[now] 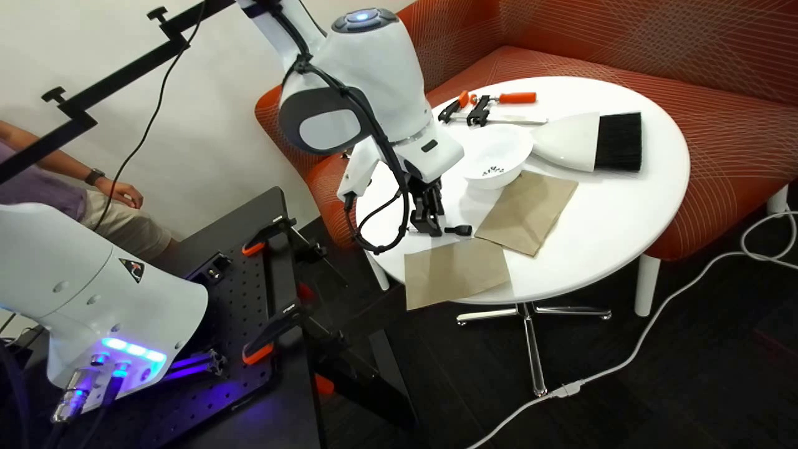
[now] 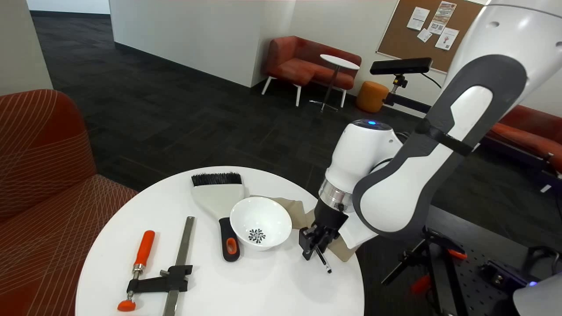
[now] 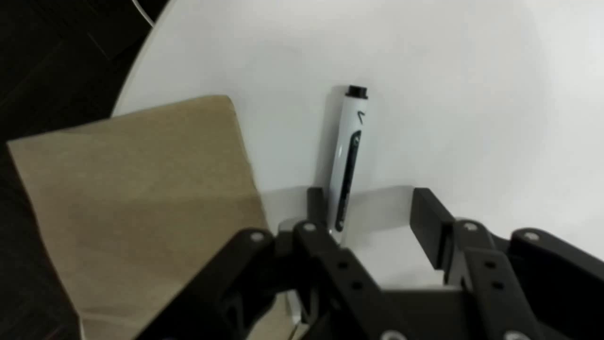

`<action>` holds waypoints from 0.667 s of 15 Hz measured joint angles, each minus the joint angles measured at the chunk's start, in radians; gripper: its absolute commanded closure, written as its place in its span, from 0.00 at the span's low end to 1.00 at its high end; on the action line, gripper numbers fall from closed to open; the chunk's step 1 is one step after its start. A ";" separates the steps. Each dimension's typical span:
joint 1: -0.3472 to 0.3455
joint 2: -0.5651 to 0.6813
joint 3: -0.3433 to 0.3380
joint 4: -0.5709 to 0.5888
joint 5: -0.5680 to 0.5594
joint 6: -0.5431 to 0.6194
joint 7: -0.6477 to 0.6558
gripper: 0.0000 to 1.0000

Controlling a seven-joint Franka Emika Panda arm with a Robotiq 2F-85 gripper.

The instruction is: Put the pen in the bowl

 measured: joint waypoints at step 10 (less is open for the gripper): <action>0.022 -0.022 -0.031 -0.016 0.000 -0.001 0.028 0.97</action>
